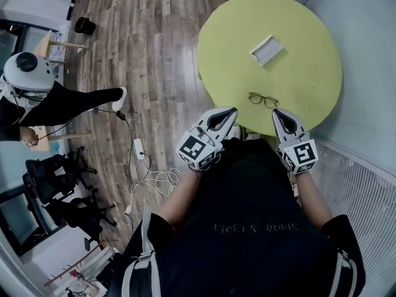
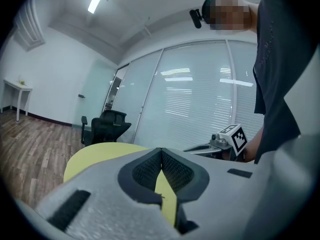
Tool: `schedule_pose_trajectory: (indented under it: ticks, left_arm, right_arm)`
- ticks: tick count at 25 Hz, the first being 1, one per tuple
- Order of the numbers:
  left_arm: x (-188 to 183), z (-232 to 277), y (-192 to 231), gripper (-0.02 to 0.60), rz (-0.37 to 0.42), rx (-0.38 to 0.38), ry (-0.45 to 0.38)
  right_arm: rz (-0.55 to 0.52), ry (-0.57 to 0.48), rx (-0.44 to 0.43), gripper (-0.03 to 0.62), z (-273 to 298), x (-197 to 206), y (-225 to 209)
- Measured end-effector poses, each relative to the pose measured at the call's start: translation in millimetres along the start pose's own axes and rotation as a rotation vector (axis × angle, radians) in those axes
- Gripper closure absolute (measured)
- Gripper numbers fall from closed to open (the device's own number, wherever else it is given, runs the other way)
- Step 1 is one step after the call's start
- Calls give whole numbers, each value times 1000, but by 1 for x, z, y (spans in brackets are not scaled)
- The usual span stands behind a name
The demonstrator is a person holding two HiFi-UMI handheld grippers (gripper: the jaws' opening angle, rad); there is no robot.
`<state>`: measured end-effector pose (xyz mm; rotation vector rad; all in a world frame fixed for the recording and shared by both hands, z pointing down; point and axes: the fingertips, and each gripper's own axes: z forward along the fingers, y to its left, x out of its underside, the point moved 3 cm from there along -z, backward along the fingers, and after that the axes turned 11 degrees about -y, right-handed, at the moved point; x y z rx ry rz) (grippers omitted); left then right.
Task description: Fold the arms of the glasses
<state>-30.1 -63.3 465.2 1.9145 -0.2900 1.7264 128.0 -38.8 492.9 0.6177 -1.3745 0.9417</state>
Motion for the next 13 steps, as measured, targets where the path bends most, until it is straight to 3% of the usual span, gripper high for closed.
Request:
schedule_pose_trajectory:
  ticks: [7,13]
  left_arm:
    - [-20,-7,-3,563,57,30,-37]
    - [-29,-10,-2,563,173,68,-26]
  right_arm:
    - [-43,-48,-73,565,4,-35,33]
    - [-102,-121,-145,565,21,-68,55]
